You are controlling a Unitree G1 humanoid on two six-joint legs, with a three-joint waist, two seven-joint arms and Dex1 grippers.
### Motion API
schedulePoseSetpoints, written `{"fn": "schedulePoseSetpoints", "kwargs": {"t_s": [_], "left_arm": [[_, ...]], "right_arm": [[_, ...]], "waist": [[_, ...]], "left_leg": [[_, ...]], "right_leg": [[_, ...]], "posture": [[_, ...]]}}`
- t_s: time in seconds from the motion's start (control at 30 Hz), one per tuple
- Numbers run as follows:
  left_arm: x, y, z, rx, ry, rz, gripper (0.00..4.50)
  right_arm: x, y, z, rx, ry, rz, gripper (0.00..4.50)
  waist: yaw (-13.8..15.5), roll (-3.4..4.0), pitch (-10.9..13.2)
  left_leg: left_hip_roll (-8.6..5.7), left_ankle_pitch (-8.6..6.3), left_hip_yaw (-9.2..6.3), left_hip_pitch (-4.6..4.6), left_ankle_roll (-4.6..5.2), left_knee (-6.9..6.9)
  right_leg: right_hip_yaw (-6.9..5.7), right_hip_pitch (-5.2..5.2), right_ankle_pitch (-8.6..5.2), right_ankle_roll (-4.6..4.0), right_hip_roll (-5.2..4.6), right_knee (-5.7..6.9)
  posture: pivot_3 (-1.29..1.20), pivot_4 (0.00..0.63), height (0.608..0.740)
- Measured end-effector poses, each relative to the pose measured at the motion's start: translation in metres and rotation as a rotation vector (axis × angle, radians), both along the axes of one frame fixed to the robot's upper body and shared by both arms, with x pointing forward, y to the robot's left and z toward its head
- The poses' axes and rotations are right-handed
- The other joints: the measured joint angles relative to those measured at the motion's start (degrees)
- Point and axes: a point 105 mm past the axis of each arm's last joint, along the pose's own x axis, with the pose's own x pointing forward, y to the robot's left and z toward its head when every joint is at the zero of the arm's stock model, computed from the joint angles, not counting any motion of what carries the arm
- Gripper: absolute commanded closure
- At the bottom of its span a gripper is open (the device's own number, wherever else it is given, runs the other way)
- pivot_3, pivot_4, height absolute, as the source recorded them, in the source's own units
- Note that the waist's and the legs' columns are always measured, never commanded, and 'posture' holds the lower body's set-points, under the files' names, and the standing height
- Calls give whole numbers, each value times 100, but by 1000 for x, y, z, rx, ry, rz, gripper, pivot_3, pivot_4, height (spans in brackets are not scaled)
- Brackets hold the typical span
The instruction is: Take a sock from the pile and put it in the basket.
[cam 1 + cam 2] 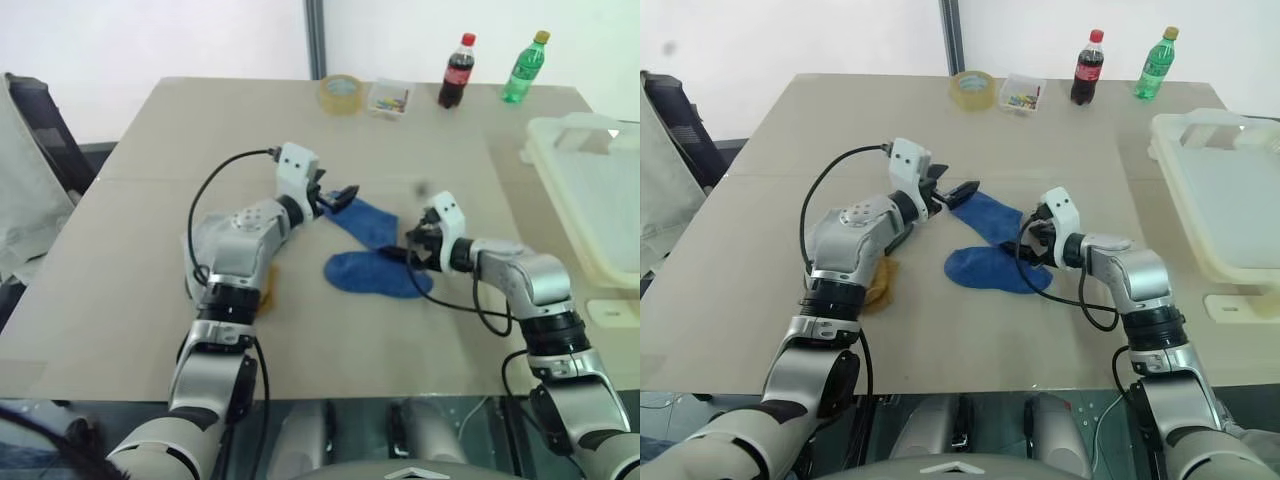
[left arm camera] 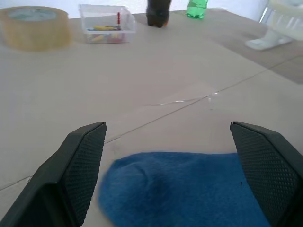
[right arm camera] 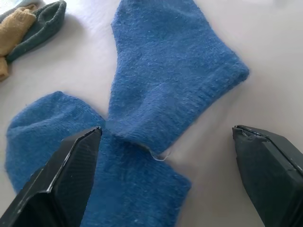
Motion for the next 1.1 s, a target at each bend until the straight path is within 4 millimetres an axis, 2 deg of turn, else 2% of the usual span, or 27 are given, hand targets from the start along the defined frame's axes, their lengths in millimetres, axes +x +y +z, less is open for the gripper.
{"fn": "schedulePoseSetpoints", "kwargs": {"t_s": [0.1,0.2,0.3,0.33,0.43,0.47,0.63,0.9,1.1], "left_arm": [[10,13,-13,77,17,35,44],[17,26,-16,117,11,67,0],[24,30,-18,141,0,80,0],[25,32,-20,152,0,86,0],[31,37,-28,177,10,109,0],[32,38,-30,183,13,114,0],[33,38,-32,221,-8,104,0],[30,33,-46,281,17,39,0],[37,27,-43,309,26,43,0]], "right_arm": [[-2,5,0,7,24,-1,0],[-3,5,0,13,42,-13,705],[-5,11,-2,32,65,-10,2225],[-5,13,-2,38,68,-7,2535],[-6,19,-3,53,81,-12,4105],[-5,22,-4,59,85,-16,4414],[-2,26,-1,67,78,-30,4414],[4,16,1,58,49,-60,4414],[10,12,7,51,-1,-74,4414]], "waist": [[-34,0,0],[-65,0,0],[-76,0,0],[-82,0,0],[-106,0,0],[-114,0,0],[-128,0,0],[-128,0,0],[-129,0,0]], "left_leg": [[2,0,-2,7,0,1],[2,0,-3,6,1,2],[0,0,0,2,1,5],[0,-1,0,2,1,5],[0,0,0,0,1,5],[0,0,1,-3,1,5],[0,0,1,-5,0,6],[0,0,2,-5,1,6],[-1,-1,1,-4,2,9]], "right_leg": [[-1,-2,0,0,5,18],[-1,-5,0,-1,5,27],[0,-6,0,0,2,25],[0,-7,0,0,2,25],[0,-9,0,0,2,24],[0,-13,0,0,2,24],[0,-15,0,0,2,27],[0,-16,0,0,3,29],[1,-16,0,0,3,31]], "posture": [[0,150,735],[0,150,735],[0,150,735],[0,150,735],[0,150,735],[0,150,735],[0,150,735],[0,150,735],[0,150,735]]}}
